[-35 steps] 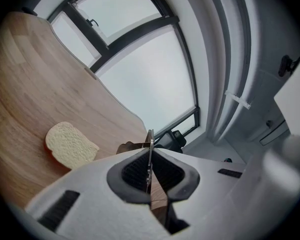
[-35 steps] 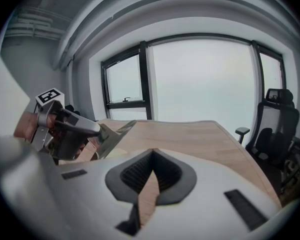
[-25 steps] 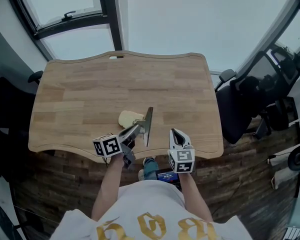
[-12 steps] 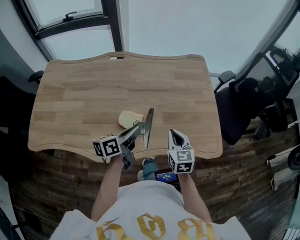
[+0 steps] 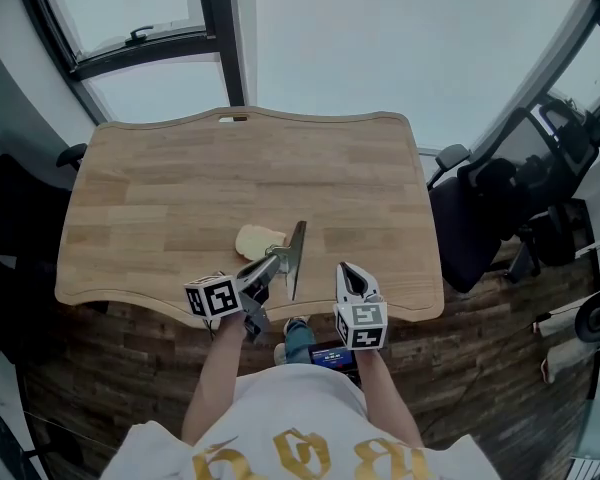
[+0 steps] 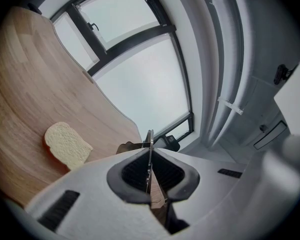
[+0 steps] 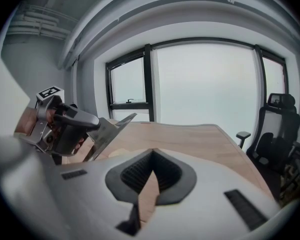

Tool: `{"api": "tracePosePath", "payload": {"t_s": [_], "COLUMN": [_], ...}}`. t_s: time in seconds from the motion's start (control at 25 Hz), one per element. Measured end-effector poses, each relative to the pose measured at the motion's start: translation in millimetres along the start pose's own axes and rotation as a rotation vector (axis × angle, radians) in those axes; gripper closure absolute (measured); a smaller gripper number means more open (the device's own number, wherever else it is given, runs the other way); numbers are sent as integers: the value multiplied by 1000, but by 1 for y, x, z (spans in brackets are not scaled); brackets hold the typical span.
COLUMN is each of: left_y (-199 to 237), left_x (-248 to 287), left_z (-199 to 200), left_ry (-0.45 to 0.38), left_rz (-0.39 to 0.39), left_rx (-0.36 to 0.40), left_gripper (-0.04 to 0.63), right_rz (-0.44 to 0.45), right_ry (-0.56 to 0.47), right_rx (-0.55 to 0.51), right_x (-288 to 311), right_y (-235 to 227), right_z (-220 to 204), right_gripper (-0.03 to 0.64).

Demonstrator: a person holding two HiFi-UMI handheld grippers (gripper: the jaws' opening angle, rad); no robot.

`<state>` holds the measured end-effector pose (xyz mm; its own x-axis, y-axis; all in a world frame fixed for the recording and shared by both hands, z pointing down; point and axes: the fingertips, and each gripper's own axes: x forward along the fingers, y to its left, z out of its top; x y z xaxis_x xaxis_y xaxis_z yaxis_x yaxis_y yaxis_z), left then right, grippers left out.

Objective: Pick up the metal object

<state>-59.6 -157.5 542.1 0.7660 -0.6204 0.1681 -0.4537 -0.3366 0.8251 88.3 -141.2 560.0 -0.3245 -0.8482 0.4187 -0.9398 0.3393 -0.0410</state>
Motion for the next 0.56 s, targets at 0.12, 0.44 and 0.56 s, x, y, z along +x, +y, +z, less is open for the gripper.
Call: {"api": "tracePosePath", "payload": {"t_s": [0.12,0.44,0.56], "left_y": [0,1,1], "left_x": [2,10,13], "left_z": [0,-1,-1], "left_ry": [0,2,4], "left_rz": [-2,-5,-6], "left_rx": [-2,-10,-10], "left_gripper": [566,566,566], "right_rz": [2,-2,1], "right_ry": [-2,0,0], "right_rx": [7,28,29], "right_x": [0,0,2], "right_y": [-2,-9,-12], "right_z": [1,0,1], "right_gripper": [606,606,606]}}
